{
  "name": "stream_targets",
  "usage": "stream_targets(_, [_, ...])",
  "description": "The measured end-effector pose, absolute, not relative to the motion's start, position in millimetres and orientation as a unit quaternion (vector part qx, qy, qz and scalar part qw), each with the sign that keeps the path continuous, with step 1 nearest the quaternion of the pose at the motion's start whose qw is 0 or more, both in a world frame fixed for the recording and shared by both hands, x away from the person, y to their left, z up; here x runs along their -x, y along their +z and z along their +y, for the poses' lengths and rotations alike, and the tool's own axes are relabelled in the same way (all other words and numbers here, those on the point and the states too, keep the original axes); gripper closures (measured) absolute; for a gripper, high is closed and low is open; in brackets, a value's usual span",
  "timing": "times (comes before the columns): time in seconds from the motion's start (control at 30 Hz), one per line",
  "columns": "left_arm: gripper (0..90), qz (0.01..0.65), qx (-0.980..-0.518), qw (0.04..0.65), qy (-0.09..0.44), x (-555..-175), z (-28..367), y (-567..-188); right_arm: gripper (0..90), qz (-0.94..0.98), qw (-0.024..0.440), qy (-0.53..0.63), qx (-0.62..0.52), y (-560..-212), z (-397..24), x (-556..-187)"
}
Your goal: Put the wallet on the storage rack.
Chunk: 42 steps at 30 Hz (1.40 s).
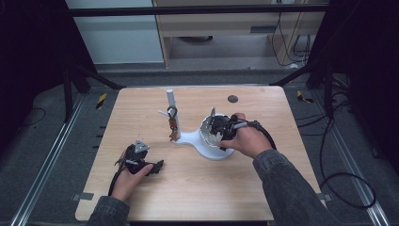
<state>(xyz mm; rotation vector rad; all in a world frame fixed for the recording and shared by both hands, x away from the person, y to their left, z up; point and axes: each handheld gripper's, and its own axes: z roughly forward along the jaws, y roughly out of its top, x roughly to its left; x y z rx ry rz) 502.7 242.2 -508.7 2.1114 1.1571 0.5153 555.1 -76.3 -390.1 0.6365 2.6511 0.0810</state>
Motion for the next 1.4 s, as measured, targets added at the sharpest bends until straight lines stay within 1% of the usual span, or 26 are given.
stream_targets(0.2, [0.0, 0.443, -0.808, 0.333, 0.198, -503, 242, -509, 19.1, 0.95, 0.207, 0.035, -0.23, -387, -78, -553])
stream_targets(0.67, [0.0, 0.443, -0.809, 0.333, 0.197, -503, 242, -509, 17.4, 0.949, 0.212, 0.047, -0.23, -381, -80, -548])
stream_targets(1.07, [0.0, 0.444, -0.808, 0.334, 0.197, -503, 242, -509, 12.3, 0.943, 0.22, 0.07, -0.24, -370, -92, -539])
stream_targets(1.4, [0.0, 0.443, -0.809, 0.332, 0.196, -503, 242, -509, 8.8, 0.936, 0.218, 0.096, -0.257, -370, -107, -534])
